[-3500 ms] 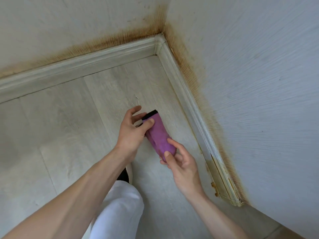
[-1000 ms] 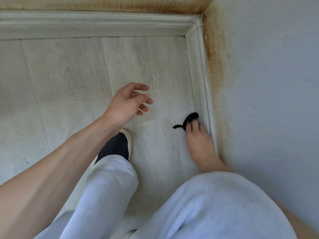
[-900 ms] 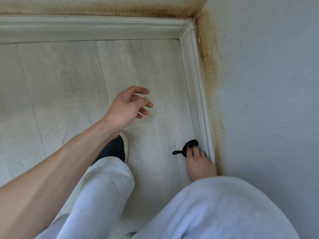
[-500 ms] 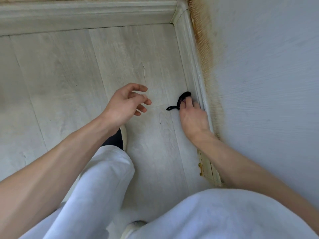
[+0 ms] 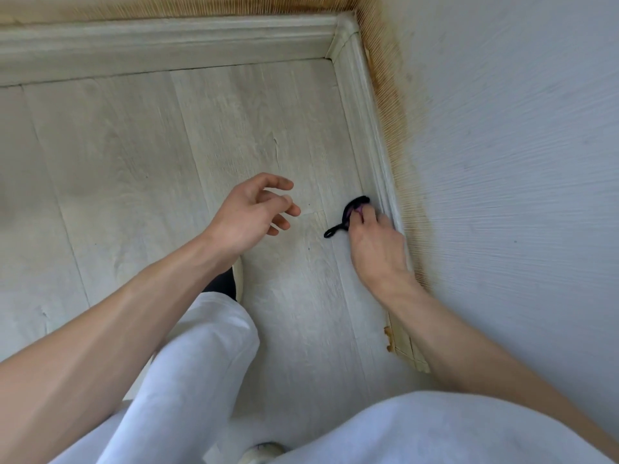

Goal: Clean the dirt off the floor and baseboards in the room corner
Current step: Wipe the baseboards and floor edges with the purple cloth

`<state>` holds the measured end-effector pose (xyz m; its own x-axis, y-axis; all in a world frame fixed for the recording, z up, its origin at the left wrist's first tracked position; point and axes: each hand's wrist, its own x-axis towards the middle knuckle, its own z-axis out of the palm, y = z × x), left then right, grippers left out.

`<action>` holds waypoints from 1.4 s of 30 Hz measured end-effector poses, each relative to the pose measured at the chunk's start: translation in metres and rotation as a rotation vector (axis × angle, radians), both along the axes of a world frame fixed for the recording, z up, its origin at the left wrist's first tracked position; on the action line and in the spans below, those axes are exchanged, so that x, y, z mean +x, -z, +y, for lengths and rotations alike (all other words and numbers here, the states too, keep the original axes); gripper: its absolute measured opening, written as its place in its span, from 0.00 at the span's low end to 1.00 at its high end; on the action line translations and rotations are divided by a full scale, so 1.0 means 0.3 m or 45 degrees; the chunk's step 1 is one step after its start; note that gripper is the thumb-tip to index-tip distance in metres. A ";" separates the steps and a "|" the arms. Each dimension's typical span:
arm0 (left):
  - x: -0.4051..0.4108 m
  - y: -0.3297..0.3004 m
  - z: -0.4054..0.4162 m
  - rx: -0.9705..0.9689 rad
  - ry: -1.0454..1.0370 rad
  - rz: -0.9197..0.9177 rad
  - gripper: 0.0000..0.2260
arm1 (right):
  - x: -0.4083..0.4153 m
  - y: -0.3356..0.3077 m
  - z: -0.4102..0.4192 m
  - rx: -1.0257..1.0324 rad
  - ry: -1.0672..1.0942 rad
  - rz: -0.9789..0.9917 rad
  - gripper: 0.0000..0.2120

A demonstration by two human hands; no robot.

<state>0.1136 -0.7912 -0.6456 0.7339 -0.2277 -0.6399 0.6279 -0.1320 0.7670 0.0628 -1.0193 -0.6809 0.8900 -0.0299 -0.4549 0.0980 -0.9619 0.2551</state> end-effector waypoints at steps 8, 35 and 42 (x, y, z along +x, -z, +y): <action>0.025 0.012 0.039 -0.013 -0.041 0.040 0.10 | -0.231 -0.130 -0.047 0.110 0.152 0.326 0.20; 0.016 0.016 0.081 0.003 -0.055 0.057 0.11 | 0.398 0.022 0.119 -0.025 0.141 0.049 0.33; 0.021 0.001 0.090 -0.014 -0.080 0.067 0.10 | -0.164 -0.079 0.006 -0.008 0.343 0.523 0.21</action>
